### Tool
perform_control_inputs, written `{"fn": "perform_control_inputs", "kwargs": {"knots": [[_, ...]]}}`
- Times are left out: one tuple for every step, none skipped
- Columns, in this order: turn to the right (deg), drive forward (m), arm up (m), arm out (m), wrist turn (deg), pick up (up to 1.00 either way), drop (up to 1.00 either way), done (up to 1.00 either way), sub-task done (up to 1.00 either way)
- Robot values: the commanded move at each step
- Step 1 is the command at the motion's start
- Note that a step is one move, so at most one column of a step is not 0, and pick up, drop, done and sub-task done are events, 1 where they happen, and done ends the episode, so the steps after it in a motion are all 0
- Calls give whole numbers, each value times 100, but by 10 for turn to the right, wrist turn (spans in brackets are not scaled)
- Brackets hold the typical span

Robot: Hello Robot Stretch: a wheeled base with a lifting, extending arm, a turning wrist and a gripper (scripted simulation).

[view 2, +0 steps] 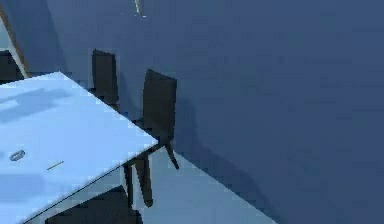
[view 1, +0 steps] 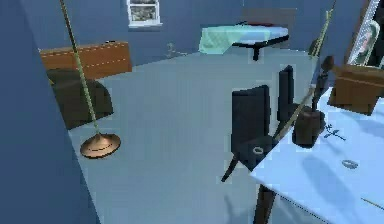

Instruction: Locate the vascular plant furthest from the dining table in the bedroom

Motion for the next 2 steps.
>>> {"fn": "perform_control_inputs", "kwargs": {"knots": [[0, 40, 0, 0, 0, 0, 0, 0, 0], [0, 100, 0, 0, 0, 0, 0, 0, 0]]}}
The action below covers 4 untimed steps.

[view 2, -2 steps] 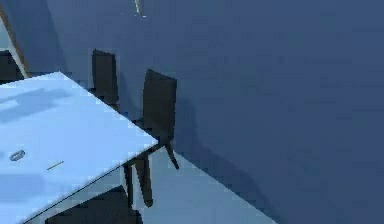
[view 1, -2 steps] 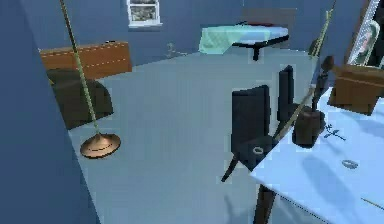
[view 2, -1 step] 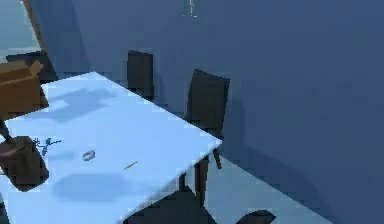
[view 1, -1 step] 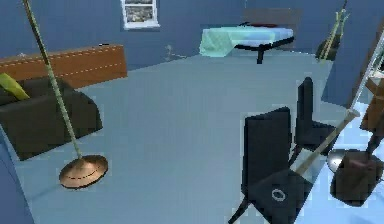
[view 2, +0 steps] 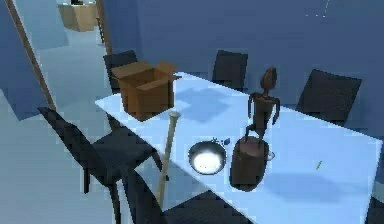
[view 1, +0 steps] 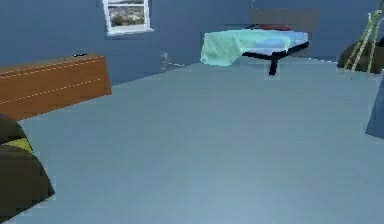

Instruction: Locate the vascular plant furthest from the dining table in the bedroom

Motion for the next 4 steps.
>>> {"fn": "perform_control_inputs", "kwargs": {"knots": [[-210, 0, 0, 0, 0, 0, 0, 0, 0], [0, 5, 0, 0, 0, 0, 0, 0, 0], [450, 0, 0, 0, 0, 0, 0, 0, 0], [210, 0, 0, 0, 0, 0, 0, 0, 0]]}}
